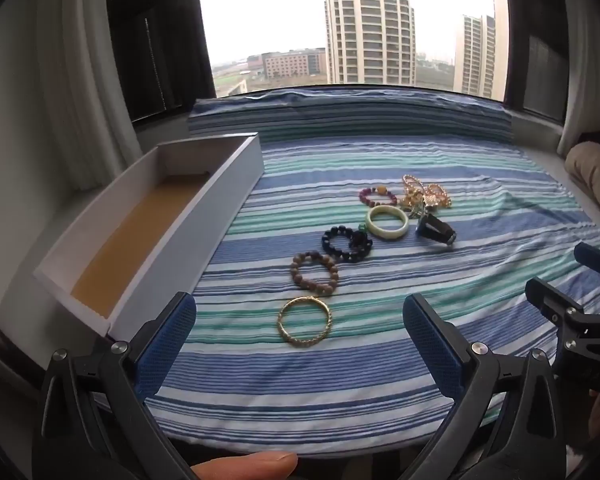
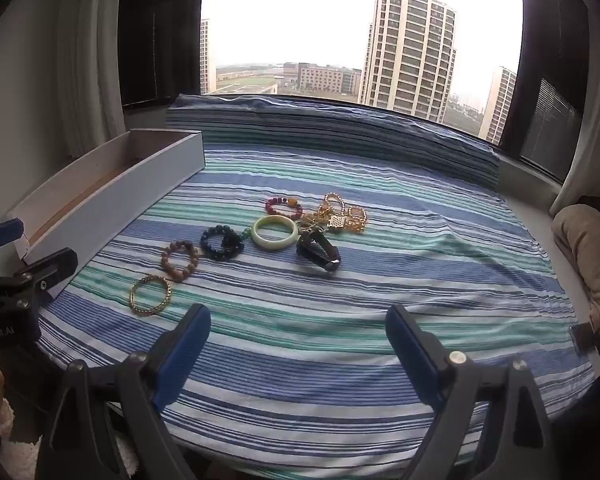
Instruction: Organize jewelry
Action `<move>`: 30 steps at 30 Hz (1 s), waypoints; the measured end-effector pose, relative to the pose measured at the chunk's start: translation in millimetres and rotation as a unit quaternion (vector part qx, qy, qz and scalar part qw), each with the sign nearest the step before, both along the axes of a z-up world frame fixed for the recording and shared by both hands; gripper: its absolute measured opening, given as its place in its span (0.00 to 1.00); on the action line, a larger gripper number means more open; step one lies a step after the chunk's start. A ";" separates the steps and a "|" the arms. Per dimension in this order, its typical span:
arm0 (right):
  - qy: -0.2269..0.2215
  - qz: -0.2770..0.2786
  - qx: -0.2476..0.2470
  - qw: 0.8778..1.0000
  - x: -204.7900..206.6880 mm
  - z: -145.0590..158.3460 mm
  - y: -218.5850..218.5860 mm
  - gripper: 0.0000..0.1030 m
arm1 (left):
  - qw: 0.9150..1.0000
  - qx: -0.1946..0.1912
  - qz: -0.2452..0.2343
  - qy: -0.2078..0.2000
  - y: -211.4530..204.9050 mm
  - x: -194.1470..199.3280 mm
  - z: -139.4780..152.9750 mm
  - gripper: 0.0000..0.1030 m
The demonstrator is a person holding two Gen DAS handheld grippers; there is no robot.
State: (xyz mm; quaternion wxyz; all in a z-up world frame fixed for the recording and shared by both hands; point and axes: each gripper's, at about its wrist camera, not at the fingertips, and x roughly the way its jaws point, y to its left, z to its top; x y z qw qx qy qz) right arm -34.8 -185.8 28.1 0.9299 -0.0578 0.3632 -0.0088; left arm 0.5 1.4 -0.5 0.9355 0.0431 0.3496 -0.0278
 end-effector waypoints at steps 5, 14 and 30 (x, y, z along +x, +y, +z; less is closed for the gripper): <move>0.001 -0.002 -0.004 1.000 1.6 0.6 2.5 0.89 | 1.000 -0.003 -0.006 -0.001 4.2 -4.4 0.4 1.00; 0.000 -0.002 0.006 1.000 -1.6 -4.2 3.2 0.89 | 1.000 0.001 -0.017 0.022 -3.5 1.6 -2.4 1.00; -0.001 -0.017 0.014 1.000 -1.4 2.9 -10.7 0.89 | 0.999 0.006 -0.046 -0.008 -16.8 -3.1 7.5 1.00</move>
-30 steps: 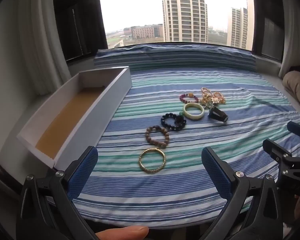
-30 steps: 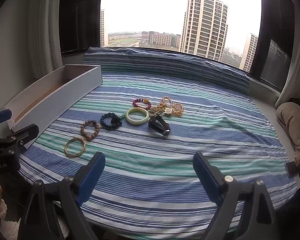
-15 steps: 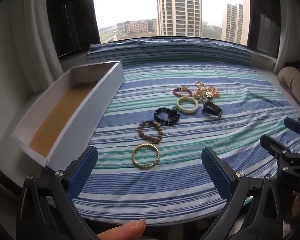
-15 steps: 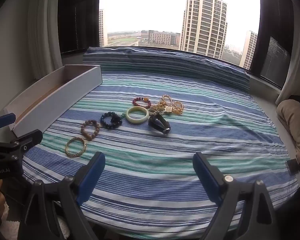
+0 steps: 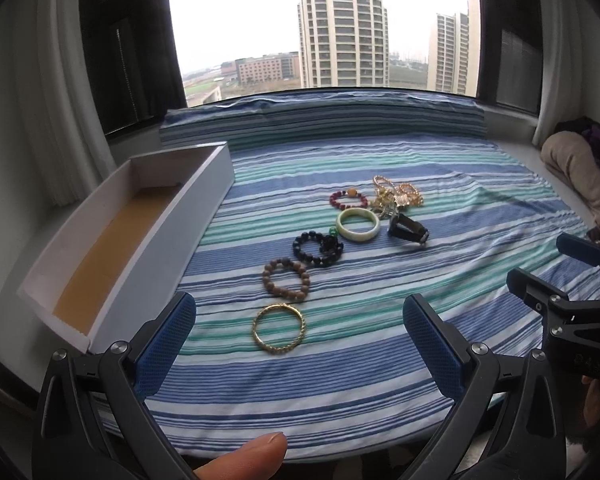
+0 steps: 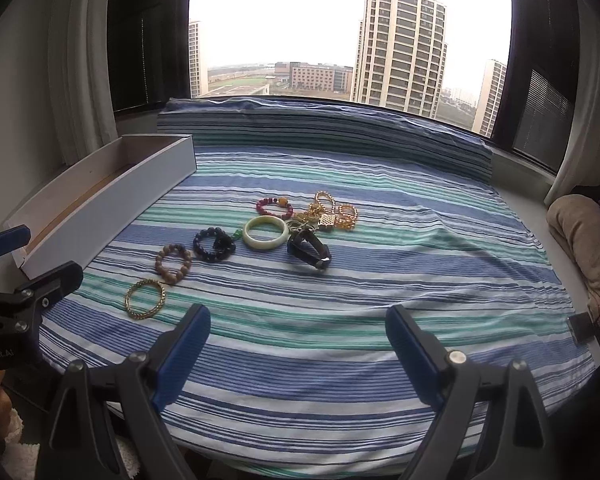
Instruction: Organize jewelry
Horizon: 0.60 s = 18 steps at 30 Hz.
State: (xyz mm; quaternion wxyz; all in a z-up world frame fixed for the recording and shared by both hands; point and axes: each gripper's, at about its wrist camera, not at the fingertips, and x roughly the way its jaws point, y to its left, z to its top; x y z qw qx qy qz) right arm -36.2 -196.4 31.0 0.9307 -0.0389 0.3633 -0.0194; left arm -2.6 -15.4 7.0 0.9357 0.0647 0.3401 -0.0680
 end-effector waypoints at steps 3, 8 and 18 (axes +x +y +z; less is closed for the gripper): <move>-0.001 0.001 0.003 1.000 -0.6 0.1 -1.4 0.89 | 1.000 0.002 0.000 -0.004 0.4 -1.3 1.7 1.00; -0.002 0.001 0.004 1.000 -2.5 -0.9 -3.0 0.89 | 1.000 0.006 -0.002 -0.003 -2.3 -0.8 -0.1 1.00; -0.002 0.003 0.006 1.000 -4.1 1.4 -0.9 0.89 | 1.000 0.003 0.002 0.009 -1.3 2.9 -6.8 1.00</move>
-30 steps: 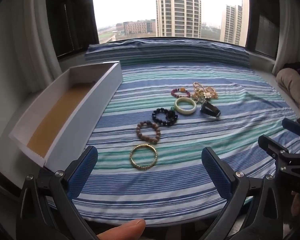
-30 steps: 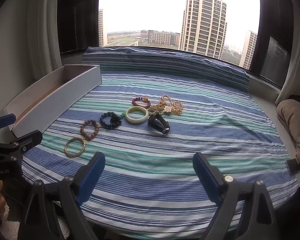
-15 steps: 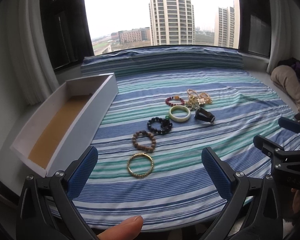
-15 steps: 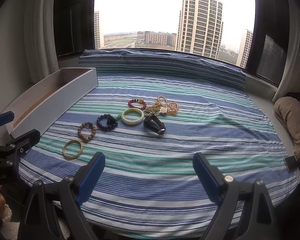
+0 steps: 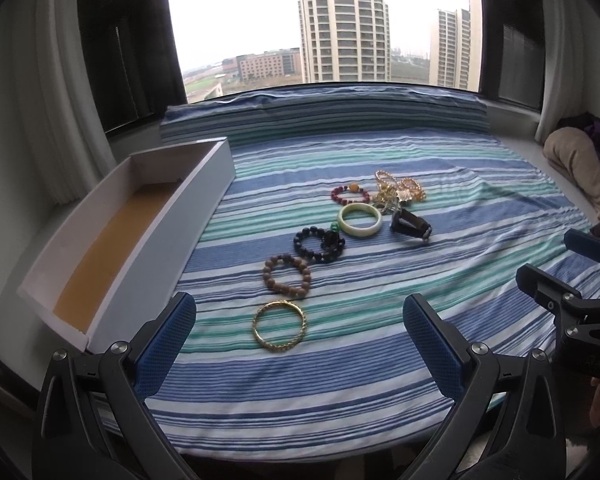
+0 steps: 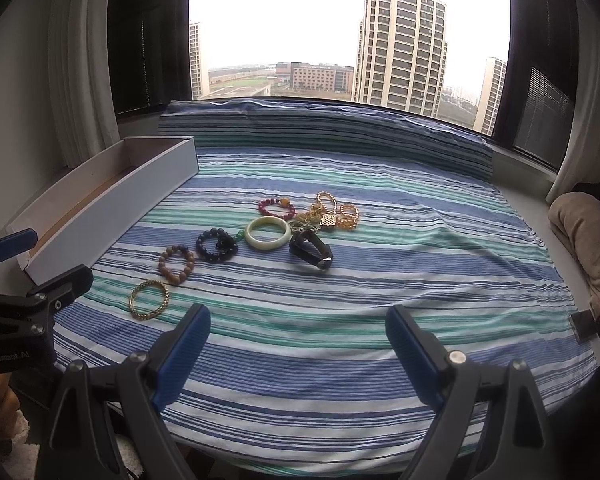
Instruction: Organize jewelry
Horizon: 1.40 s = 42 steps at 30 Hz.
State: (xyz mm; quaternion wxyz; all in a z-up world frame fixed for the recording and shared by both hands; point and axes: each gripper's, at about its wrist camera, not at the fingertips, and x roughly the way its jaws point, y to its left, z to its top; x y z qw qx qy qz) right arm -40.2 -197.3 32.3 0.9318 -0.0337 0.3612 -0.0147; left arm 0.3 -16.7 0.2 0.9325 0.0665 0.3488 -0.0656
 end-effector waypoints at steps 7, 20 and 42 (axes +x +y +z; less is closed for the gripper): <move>0.005 -0.002 0.000 1.000 3.4 -1.9 -1.2 0.89 | 1.000 0.000 0.000 0.006 -1.8 2.9 -2.6 1.00; 0.011 -0.006 0.000 1.000 5.8 -5.7 -3.1 0.89 | 1.000 0.001 0.003 0.006 -1.3 4.7 -3.3 1.00; 0.015 -0.001 0.000 1.000 8.1 -6.3 3.4 0.89 | 1.000 -0.003 0.002 0.002 0.4 1.9 -2.3 1.00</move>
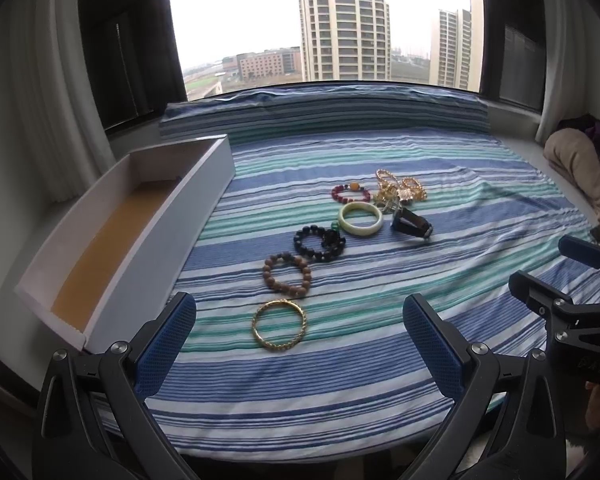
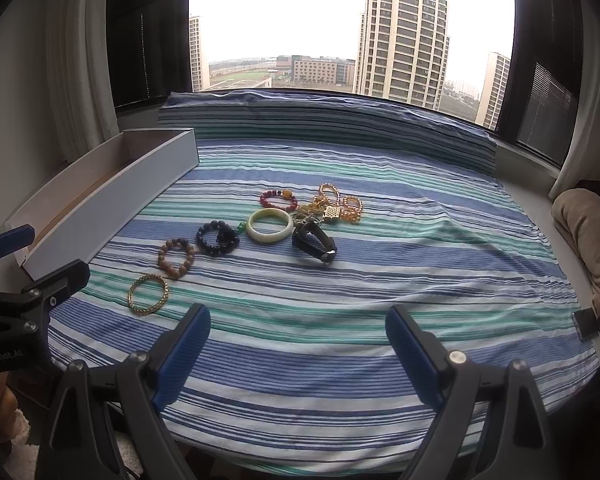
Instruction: Organize jewelry
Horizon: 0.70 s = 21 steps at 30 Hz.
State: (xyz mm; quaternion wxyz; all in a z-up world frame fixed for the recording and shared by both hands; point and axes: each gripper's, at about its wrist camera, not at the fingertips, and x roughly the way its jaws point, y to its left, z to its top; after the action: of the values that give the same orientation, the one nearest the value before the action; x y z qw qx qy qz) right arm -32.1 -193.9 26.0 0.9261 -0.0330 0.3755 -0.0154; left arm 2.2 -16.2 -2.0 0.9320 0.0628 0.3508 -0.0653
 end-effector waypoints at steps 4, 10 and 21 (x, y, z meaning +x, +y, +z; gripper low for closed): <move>0.001 -0.001 0.001 1.000 -0.6 0.2 0.1 0.89 | 1.000 0.000 0.000 0.000 0.2 0.1 0.1 1.00; 0.002 0.000 0.004 1.000 -1.4 -0.5 0.5 0.89 | 1.000 0.000 -0.001 0.002 0.0 -0.3 -0.3 1.00; 0.001 -0.009 0.013 1.000 -1.8 -0.8 -8.3 0.89 | 0.999 -0.037 0.030 0.025 35.8 13.2 2.3 1.00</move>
State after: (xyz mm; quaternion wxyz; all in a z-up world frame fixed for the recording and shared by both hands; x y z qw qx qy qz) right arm -33.9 -202.3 25.2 0.9261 -0.0176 0.3765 -0.0188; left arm 15.4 19.6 0.3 0.9262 0.0157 0.3731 -0.0521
